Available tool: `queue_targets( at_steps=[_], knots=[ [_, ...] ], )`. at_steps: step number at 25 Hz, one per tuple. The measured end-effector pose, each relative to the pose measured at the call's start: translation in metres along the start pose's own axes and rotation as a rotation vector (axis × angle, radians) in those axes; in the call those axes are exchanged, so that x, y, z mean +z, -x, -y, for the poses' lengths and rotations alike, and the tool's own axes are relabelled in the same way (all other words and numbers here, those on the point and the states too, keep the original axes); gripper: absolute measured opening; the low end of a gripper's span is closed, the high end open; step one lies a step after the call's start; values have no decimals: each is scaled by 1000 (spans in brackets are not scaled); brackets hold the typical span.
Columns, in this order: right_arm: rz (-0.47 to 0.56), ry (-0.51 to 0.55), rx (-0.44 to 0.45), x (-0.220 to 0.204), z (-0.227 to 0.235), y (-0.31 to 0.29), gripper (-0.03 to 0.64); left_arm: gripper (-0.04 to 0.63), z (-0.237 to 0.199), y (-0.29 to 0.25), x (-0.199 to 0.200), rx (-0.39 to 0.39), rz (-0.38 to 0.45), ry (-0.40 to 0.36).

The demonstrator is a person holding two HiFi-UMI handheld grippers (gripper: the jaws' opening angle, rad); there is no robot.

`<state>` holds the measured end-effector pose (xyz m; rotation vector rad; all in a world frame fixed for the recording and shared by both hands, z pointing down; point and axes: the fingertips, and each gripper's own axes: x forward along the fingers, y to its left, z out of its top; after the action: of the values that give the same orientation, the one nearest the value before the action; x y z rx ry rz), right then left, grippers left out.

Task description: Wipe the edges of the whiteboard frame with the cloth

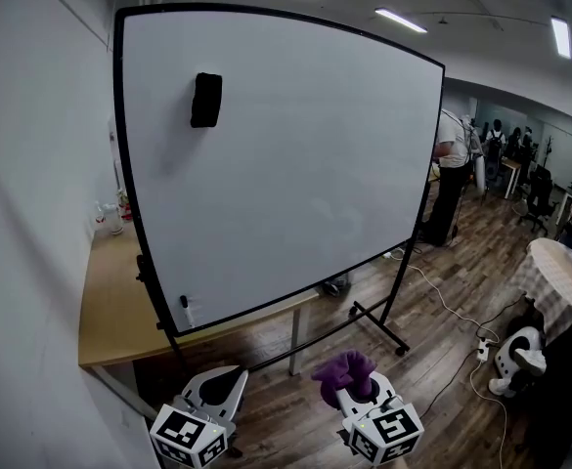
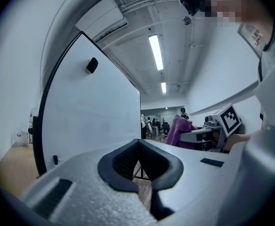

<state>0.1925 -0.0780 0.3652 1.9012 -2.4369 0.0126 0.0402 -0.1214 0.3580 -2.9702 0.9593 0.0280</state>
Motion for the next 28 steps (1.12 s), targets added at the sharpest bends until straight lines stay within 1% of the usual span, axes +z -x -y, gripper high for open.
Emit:
queue_targets(
  at_steps=[7,12,17,22,28],
  knots=[
    [7,-12,-31,-3,17,29,67,17,26,-10,1,-36,2,-11],
    [10,-13,-37,-6,22,40,67,17,44,-15,4,-57,-20,7],
    [5,-18,-64,3,28,48,67,17,51,-20,5,-67,-22,6],
    [6,-27,-70,3,32,54,67,17,55,-24,4,-73,-21,4],
    [2,-21,-43,-9,36,56,67,17,58,-28,3,-76,-25,6]
  ],
)
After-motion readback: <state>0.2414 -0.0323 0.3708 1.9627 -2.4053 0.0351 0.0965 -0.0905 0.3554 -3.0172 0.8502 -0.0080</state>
